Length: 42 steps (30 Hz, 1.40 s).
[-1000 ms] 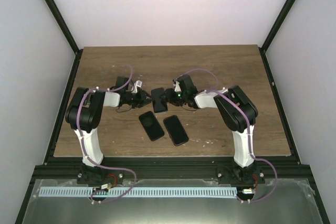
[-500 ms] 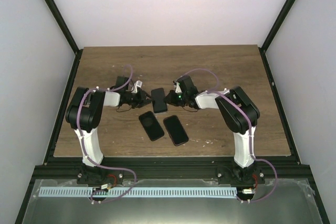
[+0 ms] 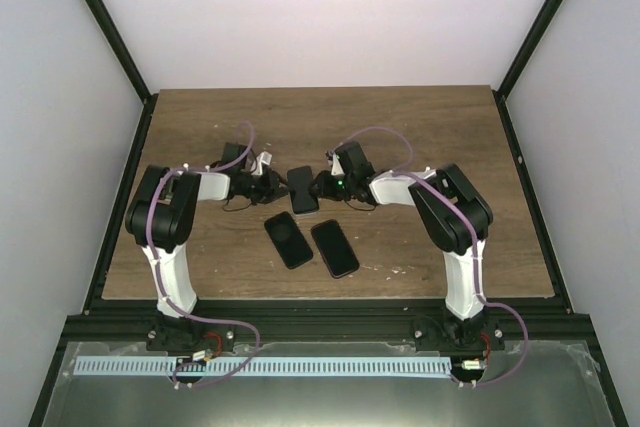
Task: Put the phone into the phone case
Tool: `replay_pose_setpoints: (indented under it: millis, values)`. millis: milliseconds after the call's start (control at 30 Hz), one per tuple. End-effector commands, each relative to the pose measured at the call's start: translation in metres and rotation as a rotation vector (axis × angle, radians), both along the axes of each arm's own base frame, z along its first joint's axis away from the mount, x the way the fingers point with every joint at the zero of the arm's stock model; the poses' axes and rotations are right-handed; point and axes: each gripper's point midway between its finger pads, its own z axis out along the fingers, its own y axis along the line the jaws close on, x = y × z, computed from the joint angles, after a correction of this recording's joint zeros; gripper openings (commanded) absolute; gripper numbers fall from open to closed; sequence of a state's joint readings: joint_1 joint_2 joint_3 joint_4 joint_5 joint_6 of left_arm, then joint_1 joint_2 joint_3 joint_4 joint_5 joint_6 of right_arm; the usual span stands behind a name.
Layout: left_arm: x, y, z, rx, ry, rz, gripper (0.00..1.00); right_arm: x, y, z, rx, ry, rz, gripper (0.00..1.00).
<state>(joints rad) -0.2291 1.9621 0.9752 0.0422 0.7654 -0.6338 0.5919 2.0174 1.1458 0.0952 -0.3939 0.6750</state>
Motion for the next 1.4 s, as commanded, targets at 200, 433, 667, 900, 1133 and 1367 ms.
replay_pose_setpoints:
  millis: [200,433,667,900,1133,1367]
  values:
    - [-0.006,0.007,-0.015,0.114,0.046,-0.009,0.28,-0.008,-0.005,0.008,0.019,0.003,0.01,0.53]
    - [-0.01,0.009,-0.025,0.122,0.07,-0.007,0.2,-0.015,0.008,-0.016,0.031,0.066,0.035,0.61]
    - [-0.022,0.005,-0.028,0.07,0.083,-0.016,0.23,-0.022,0.041,0.013,0.244,0.073,0.163,0.63]
    - [-0.033,0.006,-0.031,0.065,0.091,-0.025,0.23,-0.03,0.054,0.054,0.463,0.076,0.218,0.63]
    - [-0.042,0.003,-0.028,0.02,0.091,-0.025,0.3,-0.032,0.056,0.07,0.527,0.071,0.227,0.63]
    - [-0.045,0.002,-0.027,0.004,0.093,-0.022,0.31,-0.03,0.056,0.069,0.546,0.077,0.202,0.63]
